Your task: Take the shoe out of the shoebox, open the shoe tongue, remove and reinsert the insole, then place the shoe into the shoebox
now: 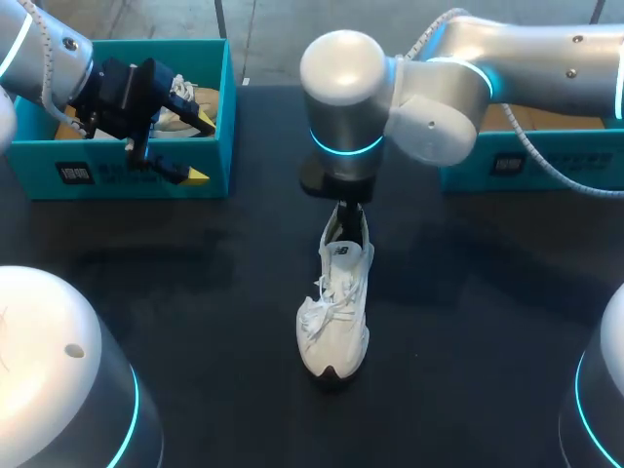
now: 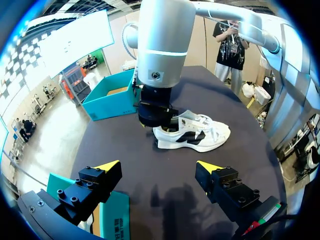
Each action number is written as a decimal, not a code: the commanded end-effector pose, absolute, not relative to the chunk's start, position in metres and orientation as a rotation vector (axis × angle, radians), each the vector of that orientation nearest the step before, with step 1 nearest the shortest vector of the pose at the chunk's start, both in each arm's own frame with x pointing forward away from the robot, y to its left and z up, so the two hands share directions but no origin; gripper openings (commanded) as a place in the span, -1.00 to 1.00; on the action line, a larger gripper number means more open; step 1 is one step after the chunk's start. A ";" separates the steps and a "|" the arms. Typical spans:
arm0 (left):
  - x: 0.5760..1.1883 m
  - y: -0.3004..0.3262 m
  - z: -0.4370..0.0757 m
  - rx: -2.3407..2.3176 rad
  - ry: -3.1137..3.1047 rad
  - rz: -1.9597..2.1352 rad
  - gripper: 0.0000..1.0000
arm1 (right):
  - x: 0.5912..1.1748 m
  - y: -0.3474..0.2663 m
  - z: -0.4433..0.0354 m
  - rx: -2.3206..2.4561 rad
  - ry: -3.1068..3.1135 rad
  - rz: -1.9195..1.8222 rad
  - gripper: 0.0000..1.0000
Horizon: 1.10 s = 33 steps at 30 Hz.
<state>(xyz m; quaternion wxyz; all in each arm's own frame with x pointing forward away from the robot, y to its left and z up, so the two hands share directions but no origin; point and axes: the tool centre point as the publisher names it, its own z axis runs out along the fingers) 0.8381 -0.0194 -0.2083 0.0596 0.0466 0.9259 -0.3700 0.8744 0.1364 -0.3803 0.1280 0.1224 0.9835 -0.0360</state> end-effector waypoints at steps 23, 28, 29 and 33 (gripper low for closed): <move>0.838 -0.019 -0.208 0.142 2.805 -1.116 1.00 | 0.863 0.138 -0.350 0.503 2.873 -0.095 -1.00; 0.838 -0.019 -0.208 0.142 2.805 -1.116 1.00 | 0.858 0.135 -0.311 0.510 2.877 -0.079 -1.00; 0.838 -0.019 -0.208 0.142 2.805 -1.116 1.00 | 0.857 0.135 -0.307 0.508 2.879 -0.080 -1.00; 0.838 -0.019 -0.208 0.142 2.805 -1.116 1.00 | 0.850 0.135 -0.280 0.485 2.883 -0.030 -1.00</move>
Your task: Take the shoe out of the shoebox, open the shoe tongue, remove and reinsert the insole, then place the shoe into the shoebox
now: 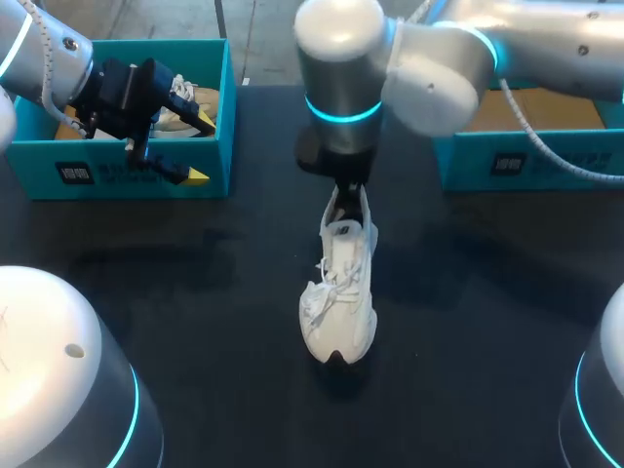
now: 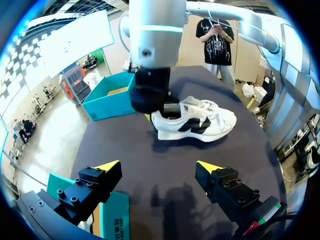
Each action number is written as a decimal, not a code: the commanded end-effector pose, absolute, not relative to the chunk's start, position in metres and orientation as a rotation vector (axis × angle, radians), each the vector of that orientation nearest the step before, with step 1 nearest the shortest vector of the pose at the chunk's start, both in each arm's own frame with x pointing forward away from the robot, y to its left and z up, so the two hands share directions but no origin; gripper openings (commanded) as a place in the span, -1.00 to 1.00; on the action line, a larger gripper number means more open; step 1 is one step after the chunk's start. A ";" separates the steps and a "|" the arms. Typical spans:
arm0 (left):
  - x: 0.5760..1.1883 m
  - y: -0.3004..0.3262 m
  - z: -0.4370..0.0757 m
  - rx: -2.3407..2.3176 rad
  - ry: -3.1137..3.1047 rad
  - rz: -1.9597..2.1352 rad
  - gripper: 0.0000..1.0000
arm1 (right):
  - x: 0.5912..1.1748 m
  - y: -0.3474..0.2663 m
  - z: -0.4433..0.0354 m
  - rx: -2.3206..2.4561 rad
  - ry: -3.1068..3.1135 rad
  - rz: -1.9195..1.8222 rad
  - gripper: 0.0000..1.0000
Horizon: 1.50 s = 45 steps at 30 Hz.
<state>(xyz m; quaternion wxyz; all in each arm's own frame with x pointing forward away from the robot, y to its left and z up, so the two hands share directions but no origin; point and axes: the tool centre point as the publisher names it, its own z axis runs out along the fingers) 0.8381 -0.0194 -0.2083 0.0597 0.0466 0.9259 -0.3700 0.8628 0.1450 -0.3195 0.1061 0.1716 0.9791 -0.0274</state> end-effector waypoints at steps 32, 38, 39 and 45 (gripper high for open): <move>0.838 -0.019 -0.208 0.142 2.805 -1.116 1.00 | 0.857 0.134 -0.179 0.385 2.880 0.088 -1.00; 0.838 -0.019 -0.208 0.142 2.805 -1.116 1.00 | 0.857 0.134 -0.179 0.385 2.880 0.088 -1.00; 0.838 -0.019 -0.208 0.142 2.805 -1.116 1.00 | 0.857 0.134 -0.179 0.385 2.880 0.088 -1.00; 0.838 -0.019 -0.208 0.142 2.805 -1.116 1.00 | 0.855 0.131 -0.176 0.363 2.890 0.094 -1.00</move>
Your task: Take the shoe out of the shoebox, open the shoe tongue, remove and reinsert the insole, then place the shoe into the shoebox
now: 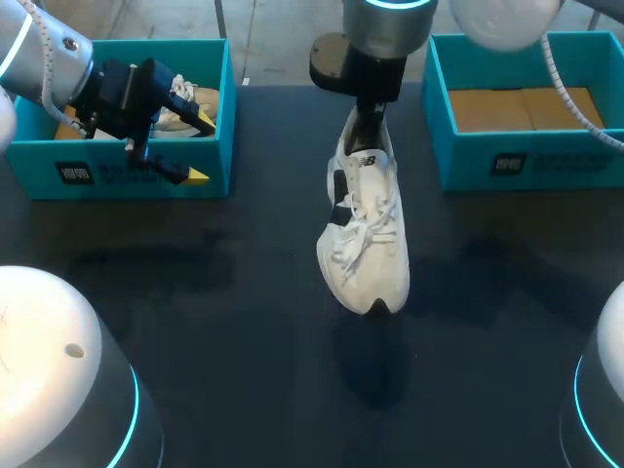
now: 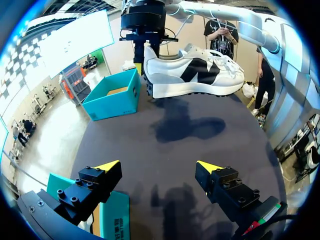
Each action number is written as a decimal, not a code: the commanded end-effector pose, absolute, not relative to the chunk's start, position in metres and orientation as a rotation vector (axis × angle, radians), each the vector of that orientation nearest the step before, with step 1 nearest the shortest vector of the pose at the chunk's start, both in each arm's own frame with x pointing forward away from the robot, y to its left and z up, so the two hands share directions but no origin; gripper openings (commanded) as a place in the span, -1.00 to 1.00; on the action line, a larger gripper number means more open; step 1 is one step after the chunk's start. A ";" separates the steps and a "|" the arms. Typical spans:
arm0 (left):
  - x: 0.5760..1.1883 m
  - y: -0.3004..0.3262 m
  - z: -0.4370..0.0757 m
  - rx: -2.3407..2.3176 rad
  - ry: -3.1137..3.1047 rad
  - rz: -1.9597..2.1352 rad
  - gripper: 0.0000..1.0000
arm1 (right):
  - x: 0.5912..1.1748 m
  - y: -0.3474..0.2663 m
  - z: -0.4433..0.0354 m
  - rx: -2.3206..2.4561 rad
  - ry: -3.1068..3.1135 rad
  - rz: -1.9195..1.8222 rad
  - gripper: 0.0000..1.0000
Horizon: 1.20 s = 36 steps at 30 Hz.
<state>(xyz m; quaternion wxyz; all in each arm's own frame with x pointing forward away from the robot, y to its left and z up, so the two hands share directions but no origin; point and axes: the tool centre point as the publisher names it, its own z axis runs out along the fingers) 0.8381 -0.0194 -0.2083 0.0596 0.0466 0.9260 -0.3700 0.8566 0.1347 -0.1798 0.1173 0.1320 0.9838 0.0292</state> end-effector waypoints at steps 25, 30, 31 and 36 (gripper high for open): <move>0.838 -0.019 -0.208 0.142 2.805 -1.116 1.00 | 0.904 0.023 -0.146 0.211 2.811 0.022 -1.00; 0.838 -0.019 -0.208 0.142 2.805 -1.116 1.00 | 0.904 0.023 -0.146 0.211 2.811 0.022 -1.00; 0.838 -0.019 -0.208 0.142 2.805 -1.116 1.00 | 0.904 0.023 -0.146 0.211 2.811 0.022 -1.00; 0.838 -0.019 -0.208 0.142 2.805 -1.116 1.00 | 0.904 0.023 -0.146 0.211 2.811 0.022 -1.00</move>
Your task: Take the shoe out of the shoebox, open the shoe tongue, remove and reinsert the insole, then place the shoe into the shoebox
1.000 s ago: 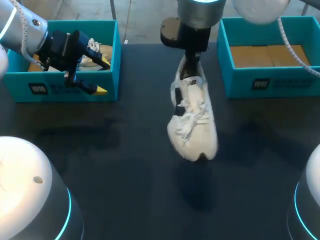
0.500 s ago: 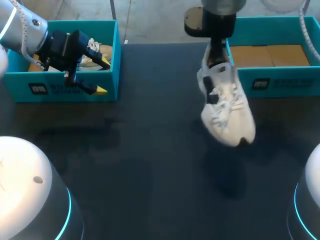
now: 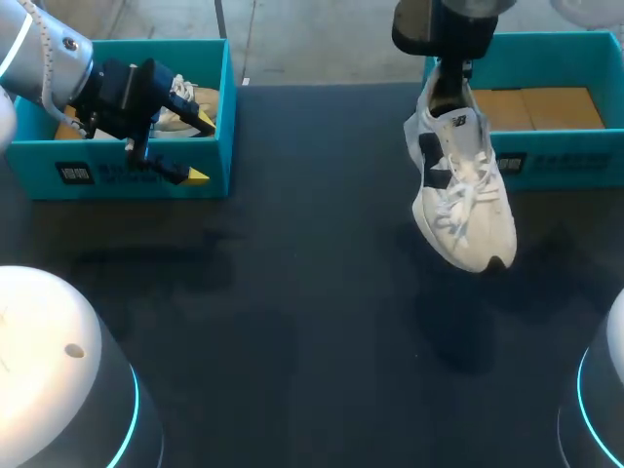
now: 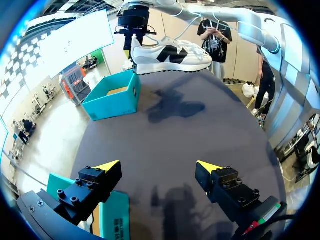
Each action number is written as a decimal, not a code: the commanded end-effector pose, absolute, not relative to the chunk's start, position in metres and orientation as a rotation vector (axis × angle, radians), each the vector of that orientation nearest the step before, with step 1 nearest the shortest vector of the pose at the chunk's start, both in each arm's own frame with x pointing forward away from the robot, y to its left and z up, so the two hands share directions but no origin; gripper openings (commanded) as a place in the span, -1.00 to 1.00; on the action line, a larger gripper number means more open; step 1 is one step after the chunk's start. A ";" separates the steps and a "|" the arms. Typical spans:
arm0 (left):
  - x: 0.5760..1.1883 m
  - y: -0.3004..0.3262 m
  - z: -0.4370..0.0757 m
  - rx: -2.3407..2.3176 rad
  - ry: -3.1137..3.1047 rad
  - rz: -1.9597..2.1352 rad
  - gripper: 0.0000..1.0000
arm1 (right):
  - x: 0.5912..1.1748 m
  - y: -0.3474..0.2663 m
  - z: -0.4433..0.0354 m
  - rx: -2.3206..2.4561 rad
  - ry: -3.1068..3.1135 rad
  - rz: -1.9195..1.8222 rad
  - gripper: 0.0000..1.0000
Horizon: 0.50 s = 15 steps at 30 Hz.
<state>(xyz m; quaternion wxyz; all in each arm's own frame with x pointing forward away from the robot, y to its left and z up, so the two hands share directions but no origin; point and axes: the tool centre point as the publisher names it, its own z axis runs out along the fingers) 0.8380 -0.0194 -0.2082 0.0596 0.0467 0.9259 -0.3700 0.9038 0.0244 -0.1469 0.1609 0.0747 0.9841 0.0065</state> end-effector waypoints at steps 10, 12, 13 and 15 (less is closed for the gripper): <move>0.838 -0.019 -0.208 0.142 2.805 -1.116 1.00 | 0.914 0.012 -0.141 0.132 2.823 0.017 -1.00; 0.838 -0.019 -0.208 0.142 2.805 -1.116 1.00 | 0.920 0.004 -0.140 0.098 2.823 -0.009 -1.00; 0.838 -0.019 -0.208 0.142 2.805 -1.116 1.00 | 0.923 0.001 -0.139 0.071 2.826 -0.014 -1.00; 0.838 -0.019 -0.208 0.142 2.805 -1.116 1.00 | 0.930 -0.011 -0.136 0.050 2.822 -0.021 -1.00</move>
